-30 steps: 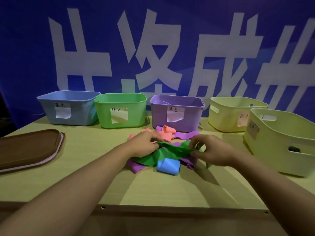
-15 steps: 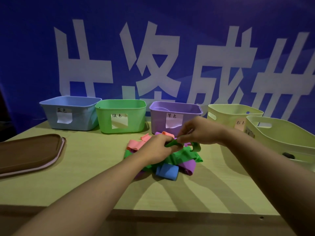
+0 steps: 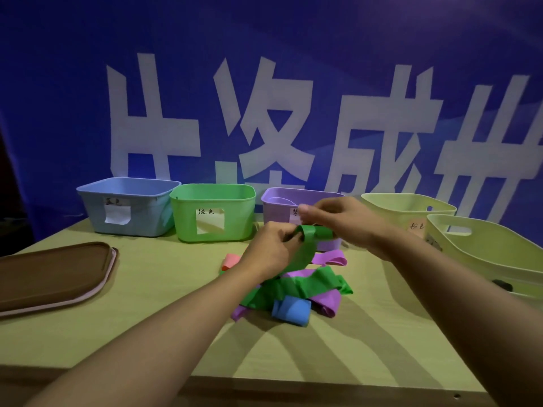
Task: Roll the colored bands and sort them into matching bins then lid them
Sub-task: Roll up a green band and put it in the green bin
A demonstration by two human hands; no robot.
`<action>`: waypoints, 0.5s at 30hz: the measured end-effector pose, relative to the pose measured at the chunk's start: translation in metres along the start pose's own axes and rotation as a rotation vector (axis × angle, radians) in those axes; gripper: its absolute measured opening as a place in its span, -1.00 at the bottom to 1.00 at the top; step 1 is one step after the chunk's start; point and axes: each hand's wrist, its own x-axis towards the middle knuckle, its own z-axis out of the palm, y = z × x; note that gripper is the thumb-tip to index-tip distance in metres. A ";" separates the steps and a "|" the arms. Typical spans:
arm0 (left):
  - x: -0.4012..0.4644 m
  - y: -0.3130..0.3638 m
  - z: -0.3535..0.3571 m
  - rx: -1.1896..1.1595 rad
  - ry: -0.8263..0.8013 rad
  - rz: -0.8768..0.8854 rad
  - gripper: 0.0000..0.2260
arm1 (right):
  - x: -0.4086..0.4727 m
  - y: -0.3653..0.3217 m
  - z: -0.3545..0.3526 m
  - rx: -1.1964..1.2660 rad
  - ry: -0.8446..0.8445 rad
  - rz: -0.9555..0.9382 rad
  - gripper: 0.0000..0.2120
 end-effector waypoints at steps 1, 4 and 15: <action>0.001 0.004 -0.002 -0.008 0.033 0.006 -0.59 | -0.002 0.002 -0.002 0.067 0.004 -0.004 -0.53; 0.005 0.011 -0.012 -0.070 0.057 0.007 -0.64 | -0.008 0.010 -0.005 0.166 -0.054 -0.061 -0.57; -0.004 0.035 -0.026 -0.206 -0.015 0.035 -0.84 | -0.002 0.004 0.001 0.149 0.228 -0.187 -0.74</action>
